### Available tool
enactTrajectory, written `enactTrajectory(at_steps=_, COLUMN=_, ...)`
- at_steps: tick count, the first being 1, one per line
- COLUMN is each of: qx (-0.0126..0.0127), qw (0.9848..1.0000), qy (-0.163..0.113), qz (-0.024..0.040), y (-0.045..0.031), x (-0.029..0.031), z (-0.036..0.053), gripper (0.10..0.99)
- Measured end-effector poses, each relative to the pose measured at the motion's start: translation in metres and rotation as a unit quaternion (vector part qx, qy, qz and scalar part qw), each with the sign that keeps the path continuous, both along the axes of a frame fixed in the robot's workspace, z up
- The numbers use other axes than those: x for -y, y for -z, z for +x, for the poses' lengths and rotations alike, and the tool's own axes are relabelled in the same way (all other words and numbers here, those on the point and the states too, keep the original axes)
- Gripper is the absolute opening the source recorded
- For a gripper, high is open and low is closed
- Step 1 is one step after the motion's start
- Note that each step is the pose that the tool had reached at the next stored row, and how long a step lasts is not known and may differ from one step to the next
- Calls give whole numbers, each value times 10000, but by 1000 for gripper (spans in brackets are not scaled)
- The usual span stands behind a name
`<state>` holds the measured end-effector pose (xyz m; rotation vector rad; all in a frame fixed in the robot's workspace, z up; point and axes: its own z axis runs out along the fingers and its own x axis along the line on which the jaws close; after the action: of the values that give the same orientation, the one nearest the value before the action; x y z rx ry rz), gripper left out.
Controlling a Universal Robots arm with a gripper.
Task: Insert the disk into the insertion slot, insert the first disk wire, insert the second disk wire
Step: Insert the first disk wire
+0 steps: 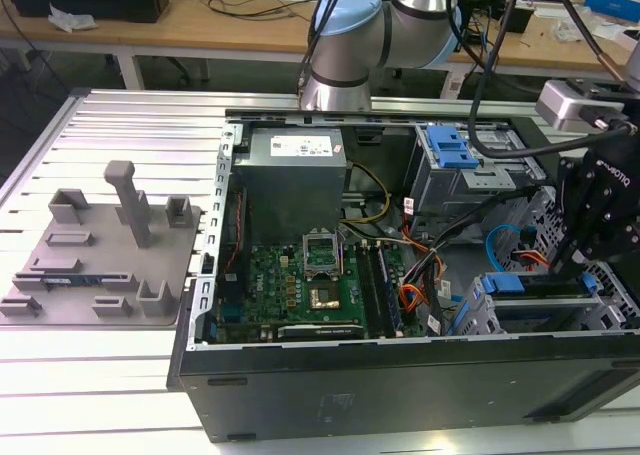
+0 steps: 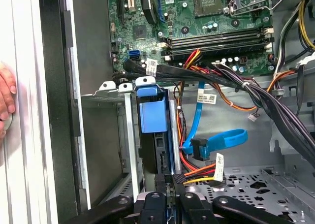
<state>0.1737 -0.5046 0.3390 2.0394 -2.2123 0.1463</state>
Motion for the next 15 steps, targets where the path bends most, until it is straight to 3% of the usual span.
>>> enactTrajectory(at_steps=9, qx=-8, qw=10000, qy=0, qz=2, y=12, x=3, z=0, gripper=169)
enactTrajectory(at_steps=15, qx=-13, qw=10000, qy=0, qz=2, y=-52, x=3, z=1, gripper=169)
